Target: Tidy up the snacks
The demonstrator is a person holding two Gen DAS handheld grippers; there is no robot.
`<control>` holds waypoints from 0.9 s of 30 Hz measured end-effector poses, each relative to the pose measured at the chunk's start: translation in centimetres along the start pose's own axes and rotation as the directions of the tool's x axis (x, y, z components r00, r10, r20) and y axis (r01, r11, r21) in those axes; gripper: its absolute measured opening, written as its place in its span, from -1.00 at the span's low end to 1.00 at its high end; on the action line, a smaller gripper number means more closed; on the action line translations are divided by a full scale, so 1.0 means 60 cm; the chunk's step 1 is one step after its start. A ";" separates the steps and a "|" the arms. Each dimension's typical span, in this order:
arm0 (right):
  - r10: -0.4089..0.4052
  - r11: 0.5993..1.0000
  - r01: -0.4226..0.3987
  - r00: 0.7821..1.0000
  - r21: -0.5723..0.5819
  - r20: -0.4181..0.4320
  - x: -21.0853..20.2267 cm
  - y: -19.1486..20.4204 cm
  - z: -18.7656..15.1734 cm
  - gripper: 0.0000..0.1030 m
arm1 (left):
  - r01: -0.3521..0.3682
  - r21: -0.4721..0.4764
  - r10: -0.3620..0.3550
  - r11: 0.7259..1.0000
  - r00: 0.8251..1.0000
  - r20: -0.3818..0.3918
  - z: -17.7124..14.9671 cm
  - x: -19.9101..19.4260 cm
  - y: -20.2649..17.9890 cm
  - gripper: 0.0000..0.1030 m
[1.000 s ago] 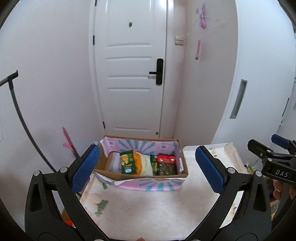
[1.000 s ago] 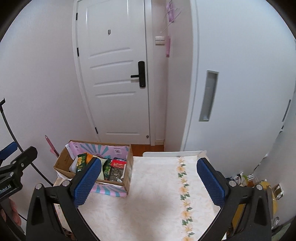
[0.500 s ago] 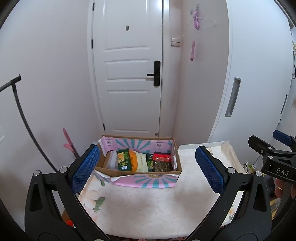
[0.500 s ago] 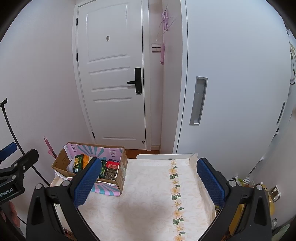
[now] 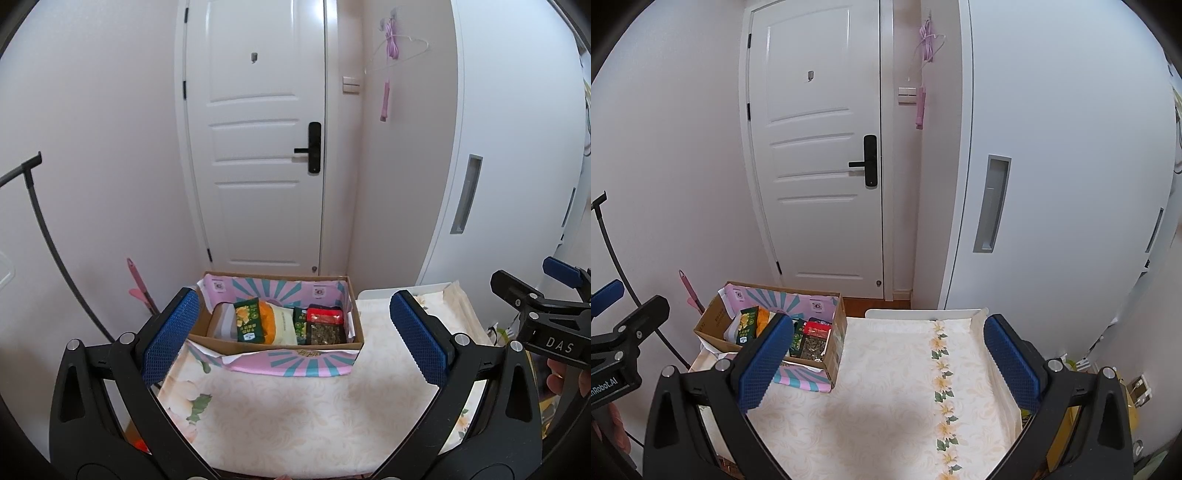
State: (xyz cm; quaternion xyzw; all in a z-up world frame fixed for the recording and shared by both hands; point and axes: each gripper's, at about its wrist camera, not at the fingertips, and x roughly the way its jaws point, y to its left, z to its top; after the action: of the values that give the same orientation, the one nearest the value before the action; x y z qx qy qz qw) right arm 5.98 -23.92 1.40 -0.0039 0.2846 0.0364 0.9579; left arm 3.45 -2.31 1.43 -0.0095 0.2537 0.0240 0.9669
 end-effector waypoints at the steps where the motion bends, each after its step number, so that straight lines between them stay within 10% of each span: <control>1: 0.000 1.000 0.000 1.000 0.000 -0.001 0.000 0.001 0.000 0.99 | -0.001 0.001 0.001 1.000 1.000 0.000 0.000 0.000 0.000 0.99; 27: 0.000 1.000 0.000 1.000 -0.005 -0.002 0.007 0.002 0.002 0.99 | -0.008 -0.006 0.008 1.000 1.000 -0.006 0.000 0.022 0.007 0.99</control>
State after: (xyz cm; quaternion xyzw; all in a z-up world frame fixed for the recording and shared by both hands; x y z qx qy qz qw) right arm 6.40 -23.80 1.28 -0.0062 0.2856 0.0371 0.9576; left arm 4.59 -1.86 0.76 -0.0113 0.2566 0.0284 0.9660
